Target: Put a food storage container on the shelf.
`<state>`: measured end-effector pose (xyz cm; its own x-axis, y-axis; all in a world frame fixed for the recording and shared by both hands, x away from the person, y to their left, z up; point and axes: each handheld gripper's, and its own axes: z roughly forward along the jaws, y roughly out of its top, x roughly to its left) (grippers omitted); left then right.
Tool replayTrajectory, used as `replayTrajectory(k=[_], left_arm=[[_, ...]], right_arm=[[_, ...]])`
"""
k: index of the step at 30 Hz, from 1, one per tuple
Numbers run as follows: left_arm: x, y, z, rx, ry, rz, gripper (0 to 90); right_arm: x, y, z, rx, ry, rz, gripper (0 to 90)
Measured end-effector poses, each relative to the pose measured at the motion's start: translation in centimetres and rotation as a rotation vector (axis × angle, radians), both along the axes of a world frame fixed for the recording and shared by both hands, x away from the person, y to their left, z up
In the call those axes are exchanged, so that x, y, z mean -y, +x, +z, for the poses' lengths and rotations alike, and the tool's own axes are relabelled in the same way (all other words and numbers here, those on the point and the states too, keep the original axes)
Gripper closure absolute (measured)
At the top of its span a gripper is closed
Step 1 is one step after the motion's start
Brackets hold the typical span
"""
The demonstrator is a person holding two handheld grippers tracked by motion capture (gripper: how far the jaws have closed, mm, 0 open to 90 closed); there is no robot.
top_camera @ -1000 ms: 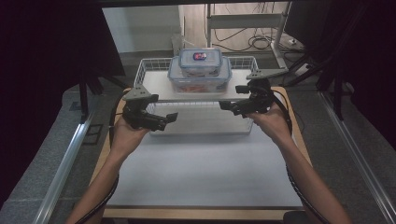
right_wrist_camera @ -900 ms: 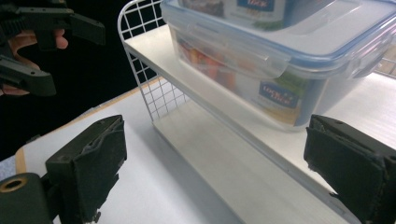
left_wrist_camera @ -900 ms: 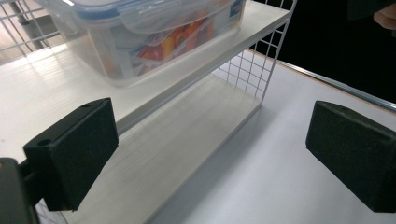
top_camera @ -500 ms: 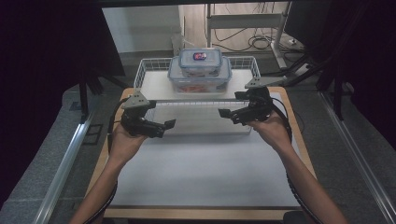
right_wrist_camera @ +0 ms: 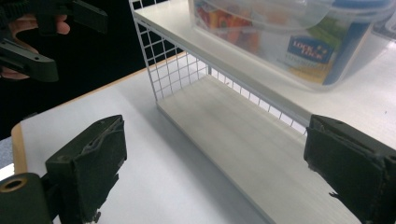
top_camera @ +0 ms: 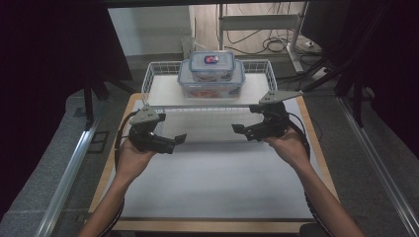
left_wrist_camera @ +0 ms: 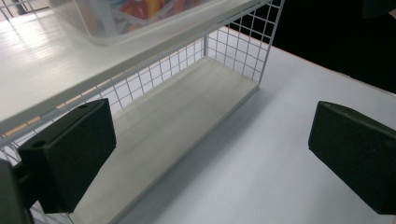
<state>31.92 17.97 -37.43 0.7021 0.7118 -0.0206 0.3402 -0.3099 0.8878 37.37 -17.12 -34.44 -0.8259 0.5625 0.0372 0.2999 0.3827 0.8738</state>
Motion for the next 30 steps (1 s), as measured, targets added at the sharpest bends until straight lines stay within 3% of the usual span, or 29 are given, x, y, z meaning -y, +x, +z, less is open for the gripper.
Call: replayTrajectory(k=[23, 30], left_arm=[[0.1, -2.3, -3.3, -0.025, 0.009, 0.000, 0.9], [-0.1, -3.0, -4.5, -0.043, -0.012, 0.005, 1.0]], right_arm=[[0.3, -2.1, -2.6, -0.005, -0.024, 0.010, 5.3], [0.5, -2.8, -3.9, -0.015, -0.039, 0.009, 5.3]])
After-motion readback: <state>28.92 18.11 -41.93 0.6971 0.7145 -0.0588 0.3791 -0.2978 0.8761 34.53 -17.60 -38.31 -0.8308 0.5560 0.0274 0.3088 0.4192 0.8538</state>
